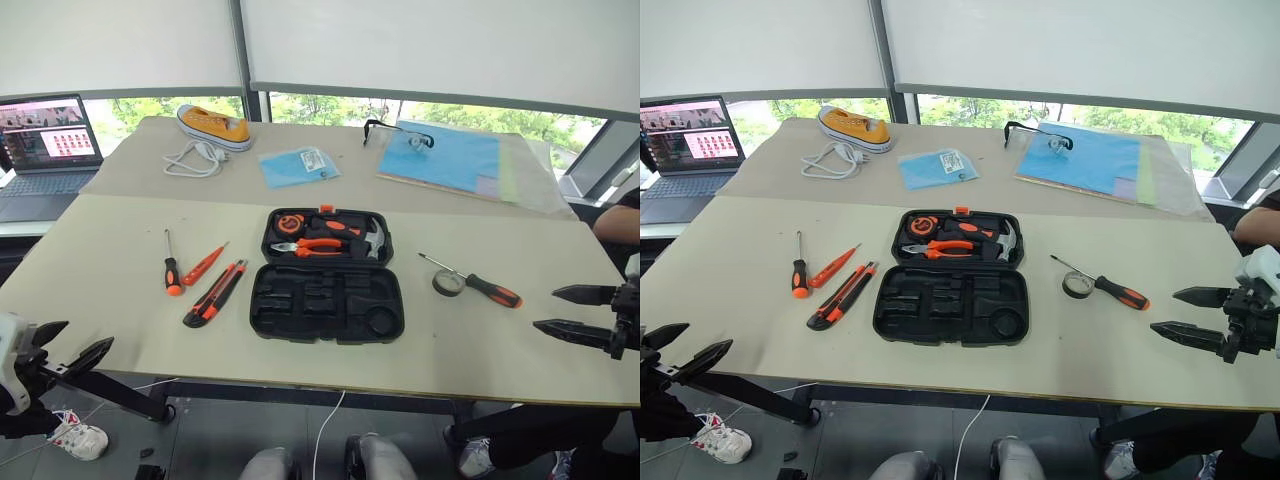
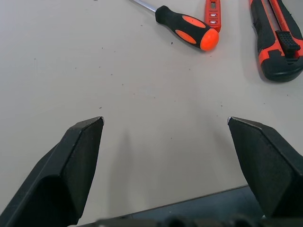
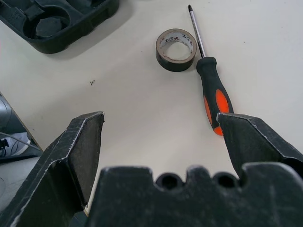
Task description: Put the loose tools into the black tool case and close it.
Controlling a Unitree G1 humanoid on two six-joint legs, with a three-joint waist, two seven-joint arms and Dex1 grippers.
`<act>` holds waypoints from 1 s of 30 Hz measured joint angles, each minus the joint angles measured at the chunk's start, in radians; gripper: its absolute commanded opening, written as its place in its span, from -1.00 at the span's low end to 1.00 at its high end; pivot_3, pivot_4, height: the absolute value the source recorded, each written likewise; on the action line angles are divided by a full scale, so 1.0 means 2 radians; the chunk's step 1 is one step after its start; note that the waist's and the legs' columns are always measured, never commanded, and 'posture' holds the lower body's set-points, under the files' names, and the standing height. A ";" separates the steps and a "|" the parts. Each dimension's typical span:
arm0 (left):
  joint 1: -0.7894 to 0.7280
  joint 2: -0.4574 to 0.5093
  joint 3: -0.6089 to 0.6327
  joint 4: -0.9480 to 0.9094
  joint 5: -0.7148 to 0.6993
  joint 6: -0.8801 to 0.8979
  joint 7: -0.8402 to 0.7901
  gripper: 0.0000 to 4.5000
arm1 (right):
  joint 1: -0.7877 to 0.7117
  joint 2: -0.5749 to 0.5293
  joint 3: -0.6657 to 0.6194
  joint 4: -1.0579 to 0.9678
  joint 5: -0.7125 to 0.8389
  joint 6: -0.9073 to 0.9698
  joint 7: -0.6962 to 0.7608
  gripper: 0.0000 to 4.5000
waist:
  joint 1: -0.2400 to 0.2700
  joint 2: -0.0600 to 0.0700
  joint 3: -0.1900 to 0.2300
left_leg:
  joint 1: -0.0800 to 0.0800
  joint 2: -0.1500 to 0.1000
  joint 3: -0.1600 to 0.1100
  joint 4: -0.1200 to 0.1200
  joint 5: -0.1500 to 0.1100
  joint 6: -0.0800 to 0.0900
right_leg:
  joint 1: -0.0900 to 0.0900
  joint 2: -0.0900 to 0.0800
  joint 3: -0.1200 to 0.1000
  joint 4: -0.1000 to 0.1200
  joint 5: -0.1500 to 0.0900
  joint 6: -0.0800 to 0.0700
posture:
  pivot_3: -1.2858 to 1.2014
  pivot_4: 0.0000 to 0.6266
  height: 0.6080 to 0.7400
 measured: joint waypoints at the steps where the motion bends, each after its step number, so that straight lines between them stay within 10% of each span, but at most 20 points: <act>1: 0.000 0.000 0.000 0.000 0.000 0.000 0.000 1.00 | 0.000 0.000 0.000 0.000 0.000 0.000 0.000 0.98 | 0.000 0.000 0.000 | 0.000 0.000 0.000 0.000 0.000 0.000 | 0.000 0.000 0.000 0.000 0.000 0.000 | 0.03 -0.52 0.67; 14: -0.355 0.020 -0.098 0.019 -0.075 0.429 0.226 1.00 | -0.115 0.025 0.038 -0.189 0.083 0.088 -0.047 0.98 | -0.006 -0.001 0.002 | -0.002 0.000 0.000 0.003 0.002 -0.003 | 0.000 -0.001 -0.003 0.002 0.002 0.001 | 0.03 -0.52 0.67; 27: -0.501 -0.021 -0.192 0.199 0.001 0.454 0.288 1.00 | -0.183 0.071 0.119 -0.241 0.087 0.088 -0.060 0.98 | -0.012 -0.002 0.002 | -0.005 0.000 0.000 0.005 0.004 -0.001 | 0.000 -0.002 -0.007 0.001 0.002 0.001 | 0.03 -0.52 0.67; 30: -0.514 -0.030 -0.193 0.223 0.005 0.451 0.283 0.53 | -0.187 0.082 0.124 -0.241 0.087 0.087 -0.063 1.00 | -0.012 -0.001 0.002 | -0.005 0.000 0.000 0.007 0.004 -0.001 | 0.000 -0.002 -0.007 0.002 0.002 0.001 | 0.03 -0.52 0.67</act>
